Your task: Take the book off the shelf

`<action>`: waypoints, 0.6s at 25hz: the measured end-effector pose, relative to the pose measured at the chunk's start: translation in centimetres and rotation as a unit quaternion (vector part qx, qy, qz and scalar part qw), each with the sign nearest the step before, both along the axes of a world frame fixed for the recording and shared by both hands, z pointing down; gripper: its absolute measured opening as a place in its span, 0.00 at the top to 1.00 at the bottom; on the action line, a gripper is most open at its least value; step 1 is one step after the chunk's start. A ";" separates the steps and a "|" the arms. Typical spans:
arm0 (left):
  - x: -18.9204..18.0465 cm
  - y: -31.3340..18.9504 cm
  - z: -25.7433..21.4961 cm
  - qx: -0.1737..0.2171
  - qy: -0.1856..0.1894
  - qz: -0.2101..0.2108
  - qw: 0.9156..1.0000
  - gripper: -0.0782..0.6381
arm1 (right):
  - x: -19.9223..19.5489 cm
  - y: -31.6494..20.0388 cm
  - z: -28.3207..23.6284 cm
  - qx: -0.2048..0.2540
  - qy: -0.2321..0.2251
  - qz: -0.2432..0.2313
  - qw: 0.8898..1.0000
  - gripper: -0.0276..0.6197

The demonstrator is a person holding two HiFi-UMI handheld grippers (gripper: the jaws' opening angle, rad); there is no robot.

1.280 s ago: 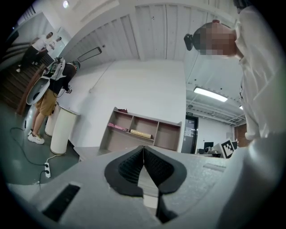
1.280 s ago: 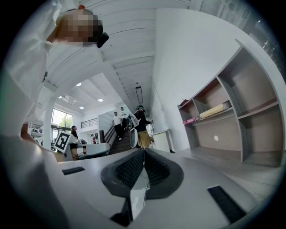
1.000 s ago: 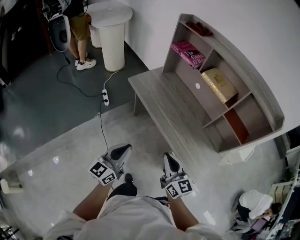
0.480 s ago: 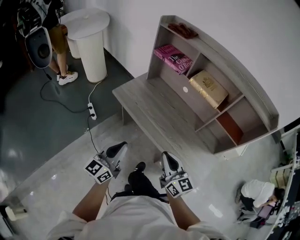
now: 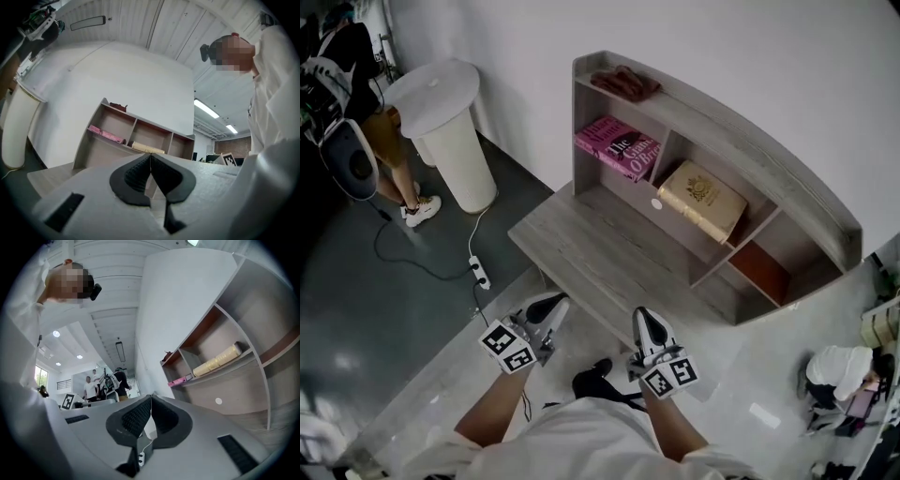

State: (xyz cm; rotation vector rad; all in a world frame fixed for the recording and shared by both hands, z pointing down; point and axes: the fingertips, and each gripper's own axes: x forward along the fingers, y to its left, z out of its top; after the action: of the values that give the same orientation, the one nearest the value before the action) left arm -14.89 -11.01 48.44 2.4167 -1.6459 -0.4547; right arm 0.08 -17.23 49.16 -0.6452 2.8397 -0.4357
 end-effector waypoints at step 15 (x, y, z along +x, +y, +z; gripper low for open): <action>1.1 -16.6 -1.9 -0.025 0.047 0.115 0.992 0.87 | 4.1 -12.9 -4.1 -0.068 -0.108 0.093 0.987 0.93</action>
State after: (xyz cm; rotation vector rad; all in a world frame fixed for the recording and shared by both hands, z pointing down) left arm -13.82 -27.57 46.51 2.4675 -1.3044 -0.4747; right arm 4.14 -30.16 45.11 -0.8267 2.5349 -0.6294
